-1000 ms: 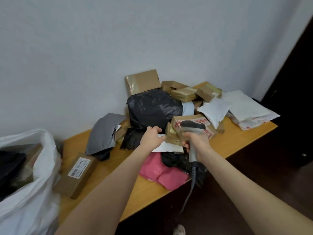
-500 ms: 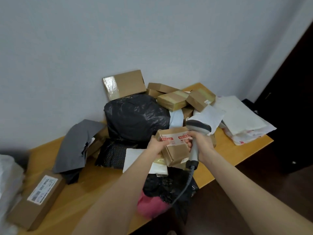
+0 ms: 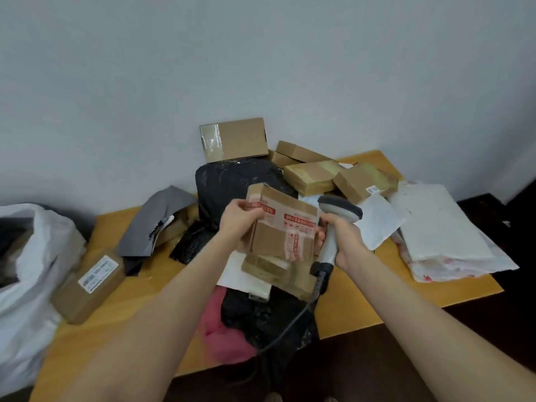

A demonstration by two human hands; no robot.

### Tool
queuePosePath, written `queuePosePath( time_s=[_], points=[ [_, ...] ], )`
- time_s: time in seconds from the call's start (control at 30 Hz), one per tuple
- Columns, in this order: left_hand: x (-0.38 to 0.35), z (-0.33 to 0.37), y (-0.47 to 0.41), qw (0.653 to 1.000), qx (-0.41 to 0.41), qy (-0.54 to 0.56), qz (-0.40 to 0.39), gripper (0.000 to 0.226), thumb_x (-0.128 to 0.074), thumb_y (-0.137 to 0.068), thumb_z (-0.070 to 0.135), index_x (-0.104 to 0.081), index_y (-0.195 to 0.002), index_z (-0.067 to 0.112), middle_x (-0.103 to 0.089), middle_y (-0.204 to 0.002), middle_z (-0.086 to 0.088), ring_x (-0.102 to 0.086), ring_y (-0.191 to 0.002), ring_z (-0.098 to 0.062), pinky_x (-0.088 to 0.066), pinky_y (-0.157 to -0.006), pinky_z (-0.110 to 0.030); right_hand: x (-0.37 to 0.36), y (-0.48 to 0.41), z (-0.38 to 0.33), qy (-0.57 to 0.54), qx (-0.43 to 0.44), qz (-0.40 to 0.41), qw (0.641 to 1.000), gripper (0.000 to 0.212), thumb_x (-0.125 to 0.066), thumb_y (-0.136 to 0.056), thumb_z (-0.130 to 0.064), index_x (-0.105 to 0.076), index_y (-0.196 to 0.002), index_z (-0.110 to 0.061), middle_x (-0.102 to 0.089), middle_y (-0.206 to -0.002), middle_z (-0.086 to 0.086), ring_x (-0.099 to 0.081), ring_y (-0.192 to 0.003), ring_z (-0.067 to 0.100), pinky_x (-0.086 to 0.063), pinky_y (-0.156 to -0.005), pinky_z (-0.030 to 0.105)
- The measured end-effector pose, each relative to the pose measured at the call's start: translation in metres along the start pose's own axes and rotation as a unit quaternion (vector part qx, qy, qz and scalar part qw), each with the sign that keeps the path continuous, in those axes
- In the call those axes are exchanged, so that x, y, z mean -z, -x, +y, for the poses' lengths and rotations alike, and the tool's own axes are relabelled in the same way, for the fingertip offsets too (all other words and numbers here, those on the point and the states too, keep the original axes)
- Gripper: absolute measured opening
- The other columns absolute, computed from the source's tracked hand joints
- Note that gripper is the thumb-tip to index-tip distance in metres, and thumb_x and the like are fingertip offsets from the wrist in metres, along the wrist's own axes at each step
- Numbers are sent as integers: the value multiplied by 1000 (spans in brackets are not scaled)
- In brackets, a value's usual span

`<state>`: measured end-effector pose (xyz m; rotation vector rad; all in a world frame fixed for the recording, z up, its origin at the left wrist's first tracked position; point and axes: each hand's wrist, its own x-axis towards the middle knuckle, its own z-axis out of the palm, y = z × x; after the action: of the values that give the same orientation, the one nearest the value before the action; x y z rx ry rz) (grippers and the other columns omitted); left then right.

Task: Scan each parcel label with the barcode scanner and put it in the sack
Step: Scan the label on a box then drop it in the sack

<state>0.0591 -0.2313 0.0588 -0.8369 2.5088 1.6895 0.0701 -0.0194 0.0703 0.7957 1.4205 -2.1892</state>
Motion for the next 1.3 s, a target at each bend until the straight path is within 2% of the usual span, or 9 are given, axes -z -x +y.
queuePosePath(
  time_s=[0.17,0.33,0.57,0.63,0.7,0.83,0.93,1.07,1.3],
  points=[
    [46,30,24,944,-267,-182,64,57,-80,-73,27,-50,-121,18,-54,-114,2,-53,-101,-10,-48,-83,-27,-28,16,-8,-30,-1,-47,998,22,-75,-84,-27,-63,-90,-9,-69,-74,9,-62,-59,15,-54,-62,27],
    [66,7,53,748,-489,-417,167,55,-80,-67,14,-51,-114,16,-59,-106,-11,-59,-94,-26,-55,-74,-38,-63,31,1,-25,17,-81,996,33,-81,-76,-30,-62,-97,-13,-70,-94,13,-70,-86,26,-58,-84,39],
    [81,-26,70,656,-566,-464,185,44,-70,-71,26,-52,-110,22,-61,-101,-4,-59,-85,-22,-42,-76,-29,-92,44,32,44,41,-72,996,50,-82,-74,-27,-63,-117,-10,-71,-107,9,-67,-98,26,-53,-95,43],
    [97,-30,70,699,-533,-452,150,41,-62,-75,45,-58,-110,23,-60,-108,-3,-59,-95,-22,-39,-87,-30,-96,46,40,44,52,-65,996,52,-82,-74,-22,-61,-121,-10,-70,-110,9,-67,-99,26,-53,-95,44],
    [116,-26,71,803,-430,-381,157,48,-53,-83,55,-63,-114,19,-59,-117,-3,-56,-107,-22,-40,-92,-32,-99,47,46,38,69,-63,995,59,-82,-72,-22,-59,-125,-12,-69,-115,7,-66,-103,24,-52,-97,43],
    [154,-18,74,998,-4,-15,69,65,-54,-89,56,-47,-135,11,-58,-130,-8,-57,-115,-23,-48,-97,-39,-106,51,57,13,97,-69,993,62,-82,-74,-17,-56,-129,-13,-67,-121,5,-63,-110,22,-51,-97,41],
    [157,-24,80,972,115,190,-78,57,-64,-85,50,-53,-125,11,-65,-117,-14,-68,-99,-28,-57,-83,-42,-114,56,65,-13,96,-78,992,53,-77,-79,-11,-57,-128,-10,-67,-120,5,-63,-104,19,-52,-76,27],
    [149,-28,79,945,102,310,-23,26,-68,-88,26,-57,-107,12,-64,-109,-15,-67,-95,-32,-57,-81,-42,-124,59,70,-16,100,-73,992,53,-76,-82,-13,-54,-130,-9,-64,-122,4,-61,-100,18,-48,-80,29],
    [193,-37,59,950,71,299,50,49,-66,-88,12,-46,-133,9,-63,-113,-17,-68,-96,-36,-56,-86,-47,-118,55,70,-9,108,-87,990,40,-76,-83,-17,-58,-119,-13,-67,-107,6,-65,-106,29,-53,-82,35]
  ],
)
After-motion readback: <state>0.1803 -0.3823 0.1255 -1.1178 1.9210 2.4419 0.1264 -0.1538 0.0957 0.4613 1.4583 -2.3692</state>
